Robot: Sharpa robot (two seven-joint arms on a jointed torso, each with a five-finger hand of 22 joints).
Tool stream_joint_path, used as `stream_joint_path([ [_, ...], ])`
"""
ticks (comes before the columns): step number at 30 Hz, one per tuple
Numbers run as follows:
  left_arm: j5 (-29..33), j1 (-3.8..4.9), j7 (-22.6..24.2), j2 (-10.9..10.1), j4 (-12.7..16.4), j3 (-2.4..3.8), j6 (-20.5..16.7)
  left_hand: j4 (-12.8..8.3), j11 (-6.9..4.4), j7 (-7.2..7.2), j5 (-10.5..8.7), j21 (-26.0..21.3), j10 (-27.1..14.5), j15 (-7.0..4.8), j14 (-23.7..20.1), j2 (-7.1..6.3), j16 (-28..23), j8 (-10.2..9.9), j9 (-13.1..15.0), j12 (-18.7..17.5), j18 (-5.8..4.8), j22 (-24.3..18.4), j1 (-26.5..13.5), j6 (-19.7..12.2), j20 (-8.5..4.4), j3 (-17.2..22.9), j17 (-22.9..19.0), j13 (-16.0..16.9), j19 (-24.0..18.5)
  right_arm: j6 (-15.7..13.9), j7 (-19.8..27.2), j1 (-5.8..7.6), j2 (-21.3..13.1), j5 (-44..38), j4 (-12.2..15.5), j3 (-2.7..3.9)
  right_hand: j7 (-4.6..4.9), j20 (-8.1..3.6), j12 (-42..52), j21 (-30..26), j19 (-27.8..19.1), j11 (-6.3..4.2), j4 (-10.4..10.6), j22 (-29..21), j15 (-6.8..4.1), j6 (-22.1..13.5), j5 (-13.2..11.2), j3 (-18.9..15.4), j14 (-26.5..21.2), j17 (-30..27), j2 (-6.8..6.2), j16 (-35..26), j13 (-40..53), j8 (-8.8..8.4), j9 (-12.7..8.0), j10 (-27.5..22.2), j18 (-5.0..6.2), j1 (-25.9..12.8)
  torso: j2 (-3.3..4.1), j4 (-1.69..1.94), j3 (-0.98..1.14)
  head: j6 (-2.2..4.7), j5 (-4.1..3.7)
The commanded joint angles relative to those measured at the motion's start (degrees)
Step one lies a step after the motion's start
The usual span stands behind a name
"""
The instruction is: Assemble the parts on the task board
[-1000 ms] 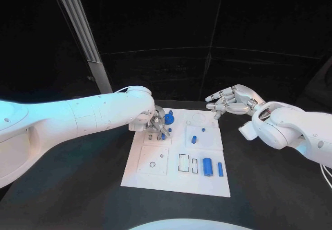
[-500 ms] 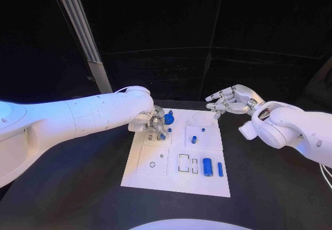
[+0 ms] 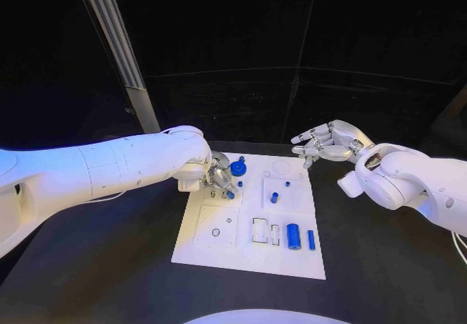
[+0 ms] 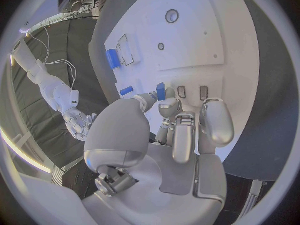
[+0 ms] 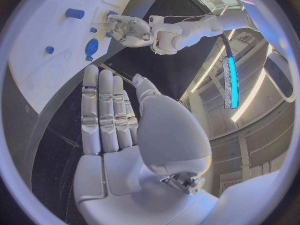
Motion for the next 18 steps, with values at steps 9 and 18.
stream_joint_path([
  [9,0.6,-0.23,1.9,-3.1,4.3,-0.01,-11.0,-9.7,-0.31,-0.35,-0.09,0.4,1.5,0.12,6.0,-0.75,0.2,0.7,0.4,1.2,-0.09,1.1,-0.8,-0.1,0.13,10.2,15.1,1.2,0.9,0.5,-0.1,0.12,0.0,0.0,-0.5,0.03,0.24,0.01,0.2,0.1,-0.5,0.16,0.2,0.1,0.19,-0.5,0.3,-0.4,-0.7,0.1,0.43,0.4,0.2,0.3,0.0,-0.6,-0.01,0.2,0.05,-0.02,0.08,-0.01,0.82],
  [18,-6.0,-1.68,3.9,-5.2,6.5,-0.04,-20.2,-9.8,-0.49,-0.58,-0.12,1.2,2.5,0.0,6.0,-1.51,0.2,1.0,0.6,2.1,-0.33,2.5,-1.3,0.4,0.02,10.5,15.1,2.2,1.5,0.4,-0.1,0.11,0.0,-0.3,-0.8,0.02,0.25,0.03,0.3,0.1,-0.5,0.17,0.3,0.1,0.21,-0.5,0.3,-0.4,-0.7,0.2,0.49,0.4,0.3,0.32,0.0,-0.6,-0.01,0.2,-0.21,0.35,0.35,-0.12,0.62],
])
